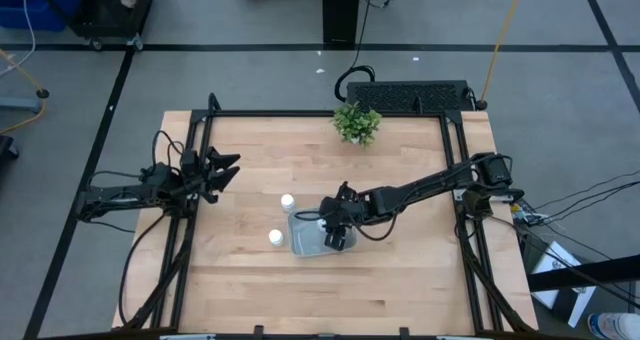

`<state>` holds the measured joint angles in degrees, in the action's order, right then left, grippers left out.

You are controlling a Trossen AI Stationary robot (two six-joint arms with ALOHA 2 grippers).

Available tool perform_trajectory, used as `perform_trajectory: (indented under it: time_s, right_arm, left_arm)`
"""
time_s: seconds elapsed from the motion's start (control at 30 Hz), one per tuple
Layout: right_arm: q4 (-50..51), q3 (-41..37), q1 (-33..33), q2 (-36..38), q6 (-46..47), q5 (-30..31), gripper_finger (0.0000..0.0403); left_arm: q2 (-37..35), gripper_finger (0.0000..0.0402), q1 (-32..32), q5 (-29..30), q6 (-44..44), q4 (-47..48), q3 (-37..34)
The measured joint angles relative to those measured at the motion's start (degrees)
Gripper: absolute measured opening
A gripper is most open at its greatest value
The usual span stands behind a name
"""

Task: Pick and place pill bottles into a basket
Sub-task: Put the white pill bottle into the white bin

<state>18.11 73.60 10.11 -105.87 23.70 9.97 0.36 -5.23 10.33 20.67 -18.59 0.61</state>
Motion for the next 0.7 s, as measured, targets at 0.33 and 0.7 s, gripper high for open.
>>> perform_trajectory:
  time_s: [0.33, 0.7]
  right_arm:
    - [-1.94, 0.07, 0.42, -2.03, -0.62, -1.04, 0.0165]
    - [-2.30, 0.00, 0.50, -2.20, -1.09, -1.26, 0.0215]
  left_arm:
    - [0.01, 0.0239, 0.00, 0.19, 0.02, 0.46, -0.01]
    - [0.01, 0.0239, 0.01, 0.18, 0.07, 0.49, -0.01]
